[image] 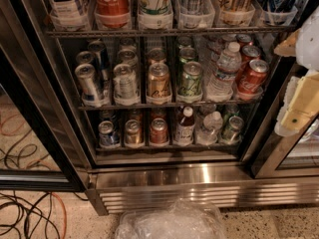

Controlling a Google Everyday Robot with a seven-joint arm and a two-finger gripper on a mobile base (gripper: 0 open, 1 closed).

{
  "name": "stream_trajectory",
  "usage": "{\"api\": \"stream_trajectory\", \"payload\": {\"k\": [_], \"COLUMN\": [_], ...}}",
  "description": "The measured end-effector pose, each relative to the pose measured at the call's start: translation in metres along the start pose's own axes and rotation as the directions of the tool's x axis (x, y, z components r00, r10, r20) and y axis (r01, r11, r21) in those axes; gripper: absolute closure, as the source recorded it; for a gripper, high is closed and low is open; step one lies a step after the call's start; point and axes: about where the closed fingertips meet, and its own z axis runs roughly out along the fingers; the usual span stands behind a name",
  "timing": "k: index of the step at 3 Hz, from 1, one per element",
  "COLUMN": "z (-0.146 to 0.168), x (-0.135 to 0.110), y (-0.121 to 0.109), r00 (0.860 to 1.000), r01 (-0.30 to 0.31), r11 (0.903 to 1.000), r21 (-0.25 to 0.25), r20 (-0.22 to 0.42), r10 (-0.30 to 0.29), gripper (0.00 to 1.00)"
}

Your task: Pick redbull can from top shelf of fridge

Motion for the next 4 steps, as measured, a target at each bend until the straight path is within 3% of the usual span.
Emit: {"api": "stream_trajectory", "payload": {"k": [2, 3, 4], "z": [-0.001, -0.001, 0.001], "x": [-0.003, -0.008, -0.024], "y": [-0.001, 0.0, -0.004], "r00": [0.999, 0.992, 0.965], "r01": [-0.008, -0.053, -0.114], "r11": [0.9999, 0.9978, 0.989], "r21": [0.012, 0.039, 0.094], "r20": [0.037, 0.118, 0.248], "r10": [0.008, 0.048, 0.088], "gripper": [0.0, 0.0, 0.0]}}
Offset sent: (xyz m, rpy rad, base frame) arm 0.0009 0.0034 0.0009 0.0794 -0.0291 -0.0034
